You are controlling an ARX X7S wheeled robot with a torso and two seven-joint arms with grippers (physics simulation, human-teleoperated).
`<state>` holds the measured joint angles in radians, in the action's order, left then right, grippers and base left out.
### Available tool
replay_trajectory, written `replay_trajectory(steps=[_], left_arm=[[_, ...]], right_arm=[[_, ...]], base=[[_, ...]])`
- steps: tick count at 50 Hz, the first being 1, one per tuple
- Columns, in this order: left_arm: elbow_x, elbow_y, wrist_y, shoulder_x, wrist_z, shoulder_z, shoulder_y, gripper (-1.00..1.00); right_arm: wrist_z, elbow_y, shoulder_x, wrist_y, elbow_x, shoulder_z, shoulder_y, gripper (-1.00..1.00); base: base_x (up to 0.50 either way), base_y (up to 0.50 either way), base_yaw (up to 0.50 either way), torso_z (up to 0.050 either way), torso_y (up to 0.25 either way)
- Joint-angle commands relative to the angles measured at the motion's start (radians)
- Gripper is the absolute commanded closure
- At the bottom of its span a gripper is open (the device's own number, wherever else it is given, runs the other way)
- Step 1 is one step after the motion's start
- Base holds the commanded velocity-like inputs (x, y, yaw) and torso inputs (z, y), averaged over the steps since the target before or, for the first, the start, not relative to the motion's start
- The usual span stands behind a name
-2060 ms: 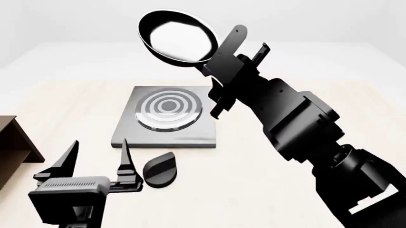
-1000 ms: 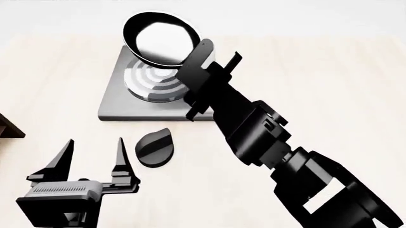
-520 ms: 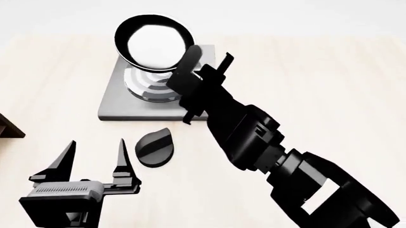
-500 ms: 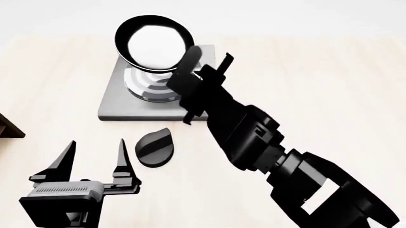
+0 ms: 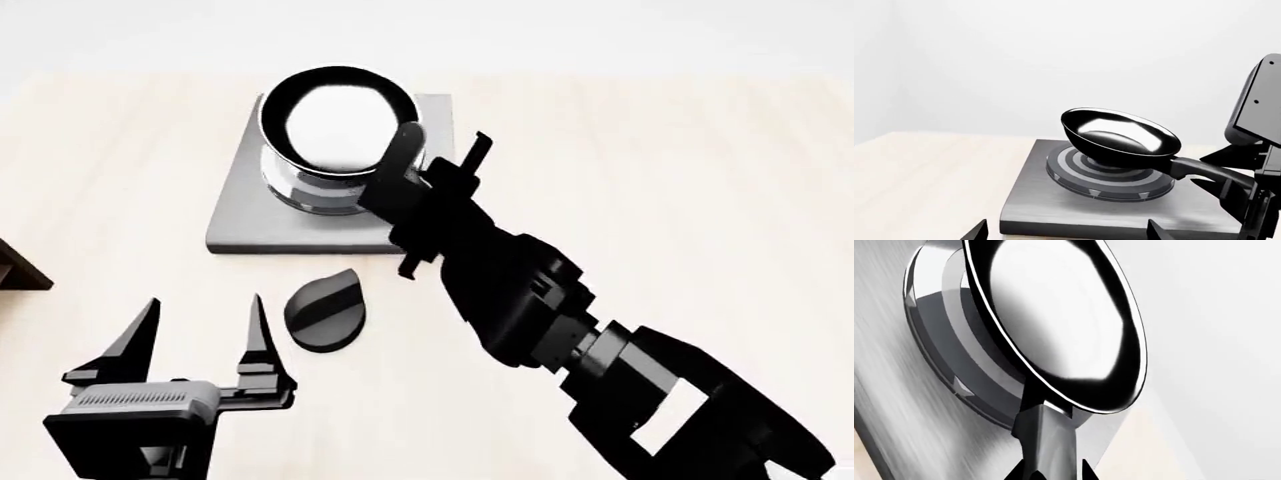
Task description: Turn on the stove and put the frying pan on it.
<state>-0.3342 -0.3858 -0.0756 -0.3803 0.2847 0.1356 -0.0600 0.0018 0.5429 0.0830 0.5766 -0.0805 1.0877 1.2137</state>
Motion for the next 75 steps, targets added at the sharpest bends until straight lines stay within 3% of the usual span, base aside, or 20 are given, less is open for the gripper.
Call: replay_trajectory(steps=[1,12,13,26,36,48,59,75], left_arm=[[-0.001,0.003,-0.001,-0.002,0.004,0.001,0.0,-1.0],[-0.005,0.006,0.001,-0.003,0.004,0.005,0.002,-1.0],[-0.005,0.006,0.001,-0.003,0.005,0.005,0.002,-1.0],[-0.009,0.002,0.009,-0.007,0.01,0.007,0.003,-1.0],[-0.009,0.002,0.011,-0.008,0.014,0.009,0.004,-1.0],[-0.005,0.002,0.006,-0.011,0.018,0.01,0.003,-1.0],[-0.009,-0.012,0.016,-0.016,0.026,0.009,0.002,-1.0],[-0.016,-0.066,0.013,-0.034,0.04,-0.012,0.003,-1.0]], right_arm=[[0.028,0.018,-0.012,-0.021,0.095,0.011,0.019,1.0],[0.032,0.077,-0.028,-0.031,0.097,0.028,0.024,1.0],[0.034,0.08,-0.028,-0.032,0.099,0.03,0.024,-1.0],[0.036,0.082,-0.025,-0.028,0.088,0.03,0.03,-1.0],[-0.075,-0.031,-0.012,0.111,-0.086,-0.093,0.019,-1.0],[-0.094,-0.058,-0.002,0.132,-0.161,-0.156,0.006,-1.0],[-0.023,-0.386,0.108,0.195,-0.221,-0.27,-0.008,-1.0],[0.149,-0.887,0.337,0.179,-0.269,-0.495,-0.172,-1.0]], base=[[0.0,0.0,0.0,0.0,0.0],[0.0,0.0,0.0,0.001,0.002],[0.0,0.0,0.0,0.0,0.0],[0.0,0.0,0.0,0.0,0.0],[0.0,0.0,0.0,0.0,0.001],[0.0,0.0,0.0,0.0,0.0],[0.0,0.0,0.0,0.0,0.0],[0.0,0.0,0.0,0.0,0.0]])
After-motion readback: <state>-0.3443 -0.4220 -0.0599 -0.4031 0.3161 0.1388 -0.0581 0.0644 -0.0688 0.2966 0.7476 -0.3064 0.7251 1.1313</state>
